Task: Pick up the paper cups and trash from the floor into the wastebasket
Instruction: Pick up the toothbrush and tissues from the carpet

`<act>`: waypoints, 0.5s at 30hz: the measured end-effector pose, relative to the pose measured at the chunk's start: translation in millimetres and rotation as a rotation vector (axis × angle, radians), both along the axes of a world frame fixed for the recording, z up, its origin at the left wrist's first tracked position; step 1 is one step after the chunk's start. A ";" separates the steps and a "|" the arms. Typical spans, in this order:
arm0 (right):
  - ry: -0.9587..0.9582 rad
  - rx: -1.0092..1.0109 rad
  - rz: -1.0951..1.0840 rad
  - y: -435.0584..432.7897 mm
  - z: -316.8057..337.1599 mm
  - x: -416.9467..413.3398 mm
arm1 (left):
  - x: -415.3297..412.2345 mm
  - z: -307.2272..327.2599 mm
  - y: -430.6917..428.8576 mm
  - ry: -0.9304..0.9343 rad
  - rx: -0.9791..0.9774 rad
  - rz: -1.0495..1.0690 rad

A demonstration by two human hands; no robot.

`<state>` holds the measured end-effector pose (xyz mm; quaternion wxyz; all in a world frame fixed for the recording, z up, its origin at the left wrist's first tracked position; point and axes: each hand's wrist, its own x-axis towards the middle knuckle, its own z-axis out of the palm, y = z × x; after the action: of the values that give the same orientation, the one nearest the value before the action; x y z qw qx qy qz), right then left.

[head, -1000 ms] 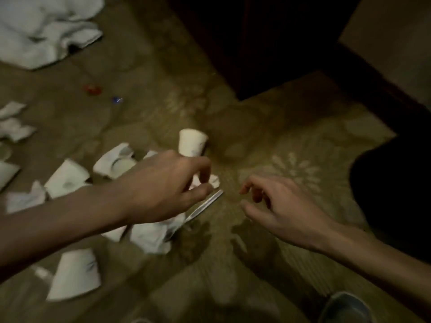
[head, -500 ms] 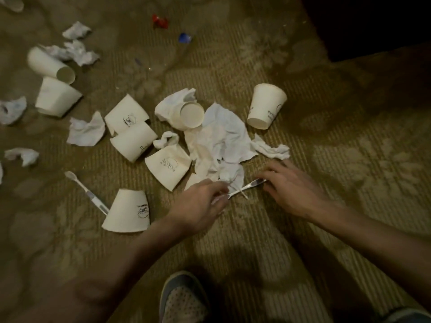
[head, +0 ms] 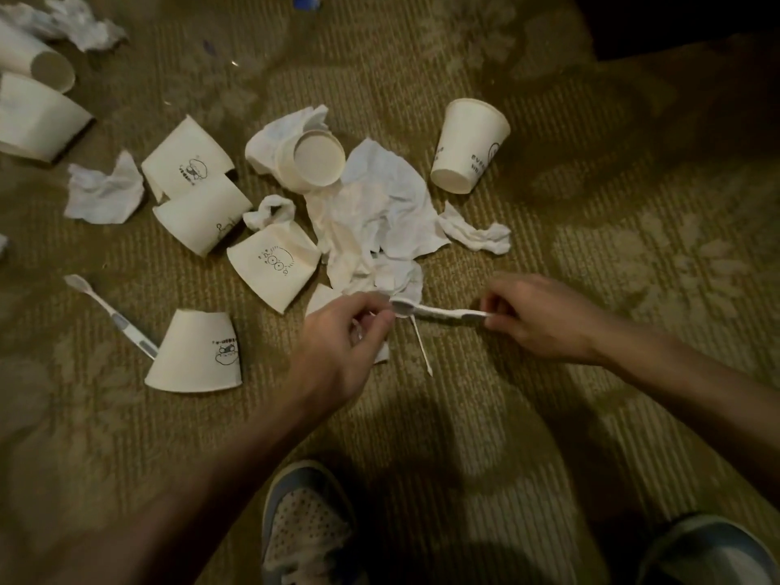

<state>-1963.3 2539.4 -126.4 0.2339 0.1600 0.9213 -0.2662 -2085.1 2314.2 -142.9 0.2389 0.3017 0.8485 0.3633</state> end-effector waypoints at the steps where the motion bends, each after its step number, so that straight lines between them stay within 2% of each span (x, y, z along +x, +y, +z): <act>1: -0.008 -0.055 -0.058 2.3 0.2 2.6 | 5.3 2.1 -0.2 0.008 0.013 0.034; 4: -0.043 -0.235 -0.243 4.5 -1.8 16.1 | 24.4 4.9 2.0 -0.036 -0.039 0.067; 10: -0.129 -0.419 -0.423 -5.5 -11.1 36.9 | 39.8 -3.2 38.0 -0.048 -0.426 -0.007; 15: -0.143 -0.525 -0.496 -11.0 -13.2 43.5 | 42.2 -7.3 41.7 0.055 -0.485 -0.089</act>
<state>-1919.8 2528.4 -139.6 0.2593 0.3311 0.7362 -0.5303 -2043.0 2355.8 -150.2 0.2971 0.2826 0.9028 0.1298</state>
